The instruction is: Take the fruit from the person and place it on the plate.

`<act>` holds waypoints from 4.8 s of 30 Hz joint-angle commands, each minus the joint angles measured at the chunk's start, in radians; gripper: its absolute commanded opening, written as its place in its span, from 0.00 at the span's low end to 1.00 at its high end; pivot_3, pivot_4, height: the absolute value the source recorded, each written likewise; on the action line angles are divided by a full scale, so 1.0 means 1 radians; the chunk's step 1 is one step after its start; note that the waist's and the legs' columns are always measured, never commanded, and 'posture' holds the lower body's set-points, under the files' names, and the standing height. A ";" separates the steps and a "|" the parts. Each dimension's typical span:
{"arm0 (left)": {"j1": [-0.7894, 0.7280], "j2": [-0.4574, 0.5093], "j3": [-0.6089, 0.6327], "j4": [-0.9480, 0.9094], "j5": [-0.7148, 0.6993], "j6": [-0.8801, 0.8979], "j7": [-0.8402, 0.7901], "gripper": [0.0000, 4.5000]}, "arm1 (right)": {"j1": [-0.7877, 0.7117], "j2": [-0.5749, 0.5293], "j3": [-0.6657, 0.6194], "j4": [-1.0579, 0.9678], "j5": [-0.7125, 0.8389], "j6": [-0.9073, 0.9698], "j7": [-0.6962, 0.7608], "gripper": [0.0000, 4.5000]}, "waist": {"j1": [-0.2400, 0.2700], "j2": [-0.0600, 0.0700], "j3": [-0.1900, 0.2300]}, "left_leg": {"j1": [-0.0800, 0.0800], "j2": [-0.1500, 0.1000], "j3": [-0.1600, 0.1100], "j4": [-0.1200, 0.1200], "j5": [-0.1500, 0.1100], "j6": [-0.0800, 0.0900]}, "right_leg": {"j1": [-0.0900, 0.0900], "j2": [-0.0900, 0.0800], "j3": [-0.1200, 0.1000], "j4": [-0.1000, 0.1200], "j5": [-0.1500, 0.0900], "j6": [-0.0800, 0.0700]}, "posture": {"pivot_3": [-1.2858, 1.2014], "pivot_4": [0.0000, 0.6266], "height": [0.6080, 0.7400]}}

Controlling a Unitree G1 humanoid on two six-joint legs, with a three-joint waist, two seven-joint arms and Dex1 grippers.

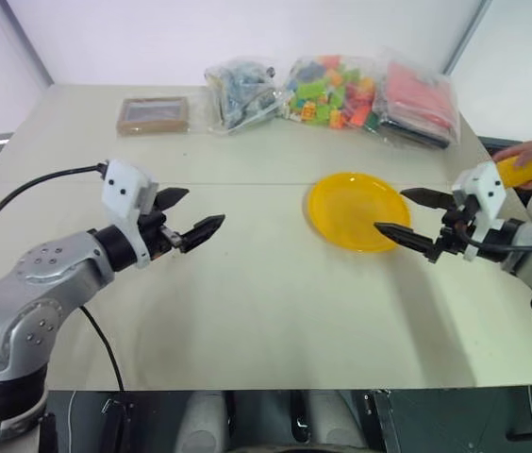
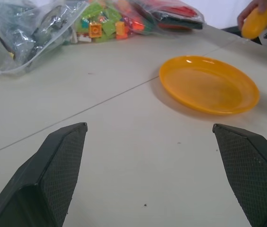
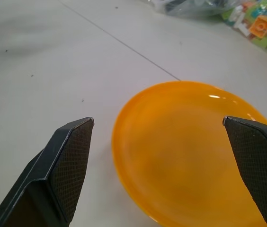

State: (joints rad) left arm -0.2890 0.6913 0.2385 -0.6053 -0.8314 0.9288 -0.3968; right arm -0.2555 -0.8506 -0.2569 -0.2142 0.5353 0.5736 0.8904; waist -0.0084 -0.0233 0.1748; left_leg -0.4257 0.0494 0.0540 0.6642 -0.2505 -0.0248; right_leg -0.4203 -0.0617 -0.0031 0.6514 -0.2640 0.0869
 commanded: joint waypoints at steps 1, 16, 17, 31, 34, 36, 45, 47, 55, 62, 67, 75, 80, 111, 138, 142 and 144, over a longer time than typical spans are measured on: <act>-0.022 0.012 0.007 -0.014 -0.004 -0.022 -0.022 0.99 | -0.010 -0.009 -0.035 -0.032 0.013 -0.005 -0.007 1.00 | 0.000 0.000 0.000 | 0.000 0.000 0.000 0.000 0.000 0.000 | 0.000 0.000 0.000 0.000 0.000 0.000 | 0.52 0.24 0.93; -0.039 -0.020 0.012 -0.002 0.001 -0.029 0.002 0.99 | -0.024 -0.009 -0.032 -0.018 0.012 -0.009 -0.013 1.00 | 0.000 0.000 0.000 | 0.000 0.000 0.000 0.000 0.000 0.000 | 0.000 0.000 0.000 0.000 0.000 0.000 | 0.52 0.24 0.93; -0.039 -0.020 0.011 -0.002 -0.001 -0.029 0.000 0.99 | -0.024 -0.009 -0.033 -0.018 0.011 -0.010 -0.013 1.00 | 0.000 0.000 0.000 | 0.000 0.000 0.000 0.000 0.000 0.000 | 0.000 0.000 0.000 0.000 0.000 0.000 | 0.52 0.24 0.93; -0.035 -0.029 -0.006 0.005 0.017 -0.049 -0.021 0.99 | -0.025 -0.020 -0.038 -0.026 0.016 0.005 -0.008 1.00 | 0.000 0.000 0.000 | 0.000 0.000 0.000 0.000 0.000 0.000 | 0.000 0.000 0.000 0.000 0.000 0.000 | 0.52 0.24 0.93; -0.036 -0.031 -0.006 0.004 0.015 -0.050 -0.019 0.99 | -0.032 -0.022 -0.034 -0.020 0.013 0.004 -0.007 1.00 | -0.001 0.000 0.000 | 0.000 0.000 0.000 0.000 0.000 0.000 | 0.000 0.000 0.000 0.000 0.000 0.000 | 0.52 0.24 0.93; -0.036 -0.032 -0.008 0.005 0.017 -0.051 -0.019 0.99 | -0.036 -0.021 -0.031 -0.023 0.014 0.008 -0.008 1.00 | -0.001 0.000 0.000 | 0.000 0.000 0.000 0.000 0.000 0.000 | 0.000 0.000 0.000 0.000 0.000 0.000 | 0.52 0.24 0.93; -0.043 -0.047 -0.016 0.002 0.017 -0.051 -0.014 0.99 | -0.048 -0.014 -0.019 -0.023 0.013 0.008 -0.004 1.00 | 0.000 0.000 0.000 | 0.000 0.000 0.000 0.000 0.000 0.000 | 0.000 0.000 0.000 0.000 0.000 0.000 | 0.52 0.24 0.93; -0.042 -0.047 -0.021 0.003 0.021 -0.053 -0.016 0.99 | -0.049 -0.015 -0.020 -0.023 0.014 0.010 -0.004 1.00 | 0.000 0.000 0.000 | 0.000 0.000 0.000 0.000 0.000 0.000 | 0.000 0.000 0.000 0.000 0.000 0.000 | 0.52 0.24 0.93; -0.054 -0.069 -0.031 0.017 0.036 -0.079 -0.005 0.99 | -0.061 -0.002 -0.027 -0.035 0.026 0.020 -0.018 1.00 | 0.000 0.000 0.000 | 0.000 0.000 0.000 0.000 0.000 0.000 | 0.000 0.000 0.000 0.000 0.000 0.000 | 0.52 0.24 0.93; -0.148 -0.233 0.003 0.080 0.008 -0.105 0.126 0.99 | -0.125 0.035 -0.012 -0.052 0.061 0.050 -0.058 1.00 | 0.002 0.000 0.000 | 0.000 0.000 -0.001 0.001 0.000 0.000 | 0.001 0.000 0.000 0.000 0.000 0.000 | 0.52 0.24 0.93; -0.320 -0.408 0.044 0.187 -0.064 -0.119 0.275 0.99 | -0.162 0.050 0.010 -0.045 0.056 0.047 -0.060 1.00 | 0.018 0.000 0.000 | 0.000 0.000 -0.001 0.002 0.000 0.000 | 0.001 0.000 0.000 0.000 0.000 0.001 | 0.52 0.24 0.93; -0.418 -0.430 -0.009 0.310 0.003 -0.163 0.250 0.99 | -0.269 0.108 -0.031 -0.077 0.164 0.119 -0.130 1.00 | 0.018 0.000 0.000 | 0.000 0.000 -0.001 0.002 0.000 0.000 | 0.002 0.001 0.000 0.000 0.000 0.001 | 0.52 0.24 0.93; -0.452 -0.427 -0.039 0.389 0.064 -0.216 0.205 0.99 | -0.305 0.135 -0.049 -0.094 0.207 0.150 -0.193 1.00 | 0.022 0.000 0.000 | 0.000 0.000 -0.001 0.002 0.000 0.000 | 0.002 0.000 0.000 0.000 0.000 0.001 | 0.52 0.24 0.93; -0.708 -0.442 -0.053 0.755 0.223 -0.420 -0.010 0.99 | -0.245 0.125 -0.039 -0.151 0.198 0.137 -0.228 1.00 | 0.020 0.000 0.000 | 0.000 0.000 -0.001 0.002 0.000 0.000 | 0.001 0.001 -0.001 0.000 0.000 0.001 | 0.52 0.24 0.93; -0.780 -0.457 -0.226 0.976 0.354 -0.324 -0.164 0.51 | -0.017 -0.042 -0.185 -0.242 0.243 0.192 -0.164 1.00 | 0.021 0.000 0.000 | -0.001 -0.001 -0.001 0.001 0.000 0.000 | 0.001 0.000 -0.001 -0.001 0.000 0.001 | 0.52 0.24 0.93; -0.877 -0.502 -0.334 1.194 0.453 -0.368 -0.293 0.51 | 0.045 -0.048 -0.223 -0.275 0.242 0.183 -0.176 1.00 | 0.021 0.000 0.000 | -0.001 -0.001 -0.001 0.001 0.000 0.000 | 0.001 0.001 -0.001 -0.001 0.000 0.001 | 0.52 0.24 0.93; -0.924 -0.548 -0.387 1.322 0.507 -0.422 -0.368 0.51 | 0.058 -0.035 -0.246 -0.302 0.259 0.191 -0.206 1.00 | 0.023 0.000 0.000 | -0.001 -0.001 -0.001 0.001 0.000 0.000 | 0.001 0.001 -0.001 -0.002 0.000 0.001 | 0.52 0.24 0.93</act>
State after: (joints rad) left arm -1.1805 0.1706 -0.1071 0.6609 -0.3638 0.5564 -0.7037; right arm -0.1907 -0.8846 -0.4500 -0.4660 0.7702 0.7711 0.7035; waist 0.0146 -0.0235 0.1748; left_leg -0.4266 0.0482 0.0530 0.6657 -0.2506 -0.0246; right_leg -0.4191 -0.0608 -0.0044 0.6495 -0.2639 0.0876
